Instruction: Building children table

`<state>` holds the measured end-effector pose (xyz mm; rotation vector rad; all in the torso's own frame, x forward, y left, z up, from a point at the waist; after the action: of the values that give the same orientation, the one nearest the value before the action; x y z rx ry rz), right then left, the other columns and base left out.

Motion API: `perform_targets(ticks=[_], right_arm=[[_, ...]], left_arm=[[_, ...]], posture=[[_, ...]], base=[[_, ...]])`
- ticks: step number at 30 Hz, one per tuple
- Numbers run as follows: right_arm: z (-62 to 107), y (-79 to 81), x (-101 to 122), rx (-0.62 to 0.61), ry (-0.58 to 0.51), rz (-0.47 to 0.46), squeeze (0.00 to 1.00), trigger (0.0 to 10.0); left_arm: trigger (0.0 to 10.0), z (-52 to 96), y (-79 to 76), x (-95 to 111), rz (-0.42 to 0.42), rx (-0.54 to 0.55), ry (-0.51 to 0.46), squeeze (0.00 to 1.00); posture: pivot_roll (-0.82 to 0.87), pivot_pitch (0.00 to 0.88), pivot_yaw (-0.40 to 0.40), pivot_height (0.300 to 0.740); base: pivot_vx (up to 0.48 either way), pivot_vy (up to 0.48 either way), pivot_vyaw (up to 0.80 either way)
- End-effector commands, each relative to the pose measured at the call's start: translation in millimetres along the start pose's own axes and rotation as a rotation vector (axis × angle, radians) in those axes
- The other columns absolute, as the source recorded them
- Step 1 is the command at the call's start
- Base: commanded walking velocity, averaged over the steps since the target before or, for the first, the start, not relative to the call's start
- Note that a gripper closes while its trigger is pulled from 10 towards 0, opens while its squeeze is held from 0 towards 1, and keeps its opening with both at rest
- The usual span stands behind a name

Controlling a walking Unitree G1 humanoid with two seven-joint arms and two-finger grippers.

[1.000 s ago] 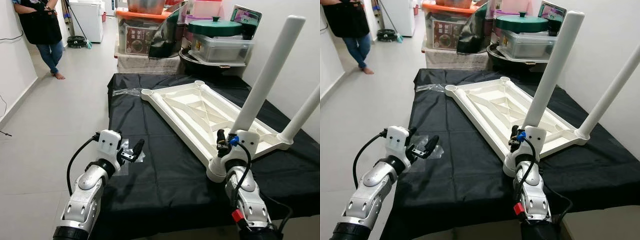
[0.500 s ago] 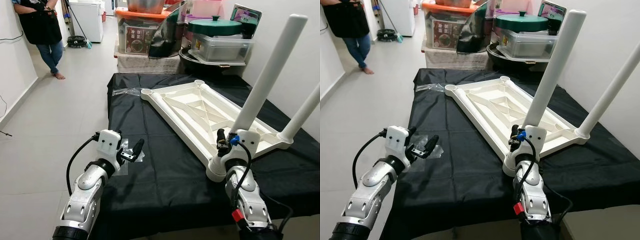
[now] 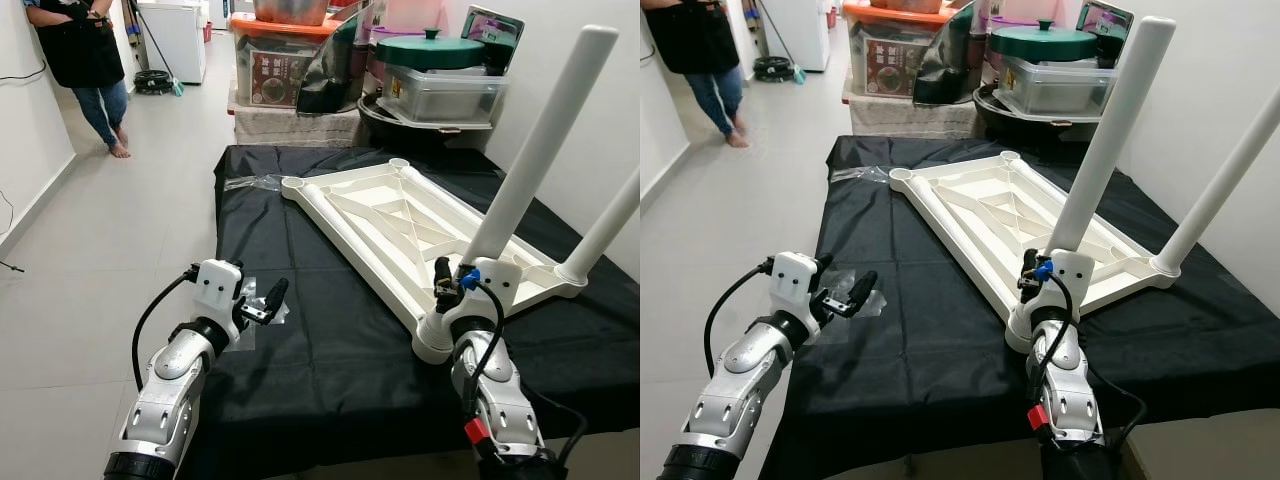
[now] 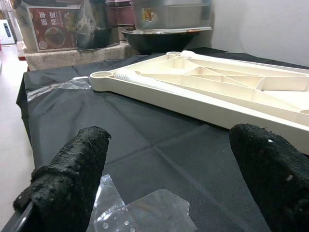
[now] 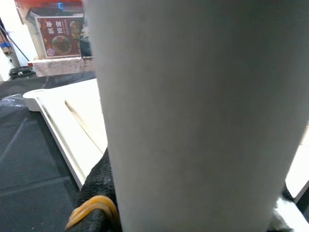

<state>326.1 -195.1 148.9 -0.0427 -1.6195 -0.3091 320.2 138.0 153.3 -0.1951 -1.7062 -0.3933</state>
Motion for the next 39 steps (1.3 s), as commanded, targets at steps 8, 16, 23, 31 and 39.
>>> perform_targets(ticks=[8, 16, 23, 31, 39], right_arm=[[6.5, -4.4, -16.7, -0.023, 0.082, -0.004, 0.0, 10.0], [8.2, -3.1, -16.9, -0.018, 0.082, 0.001, 0.0, 10.0], [9.4, -0.9, -13.8, -0.014, 0.066, 0.001, 0.0, 10.0], [9.4, 1.1, -6.6, -0.005, 0.036, 0.001, 0.0, 10.0], [8.2, 2.4, -0.1, 0.002, 0.012, 0.007, 0.0, 10.0]], left_arm=[[10.0, -0.4, 1.4, -3.3, -0.005, 0.001, 0.016, 0.0], [10.0, -0.5, 1.4, -4.0, -0.004, 0.001, 0.017, 0.0], [10.0, -0.3, 1.8, -4.4, -0.005, 0.002, 0.016, 0.0], [10.0, -0.2, 1.6, -4.6, -0.004, 0.0, 0.016, 0.0], [10.0, -0.6, 2.1, -5.4, -0.004, -0.002, 0.018, 0.0]], posture=[[0.04, 0.0, -0.07, 0.74], [0.03, 0.0, -0.072, 0.74], [0.03, 0.0, -0.07, 0.74], [0.03, 0.0, -0.071, 0.74], [0.03, 0.0, -0.069, 0.74]], base=[[0.0, 0.0, 0.0], [0.0, 0.0, 0.0], [0.0, 0.0, 0.0], [0.0, 0.0, 0.0], [0.0, 0.0, 0.0]])
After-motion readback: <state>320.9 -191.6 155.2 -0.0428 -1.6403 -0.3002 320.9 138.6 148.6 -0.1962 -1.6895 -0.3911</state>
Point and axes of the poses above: a point about 5 cm out from each wrist's last joint towards the gripper, its own z axis pointing back from the gripper into the wrist, its own x axis along the axis of the wrist's last joint, y = z × x, the point moved 1 cm from there along -z, pointing out of the wrist towards the gripper, and after that the axes turned 4 degrees about -z, right-handed, at the moved point
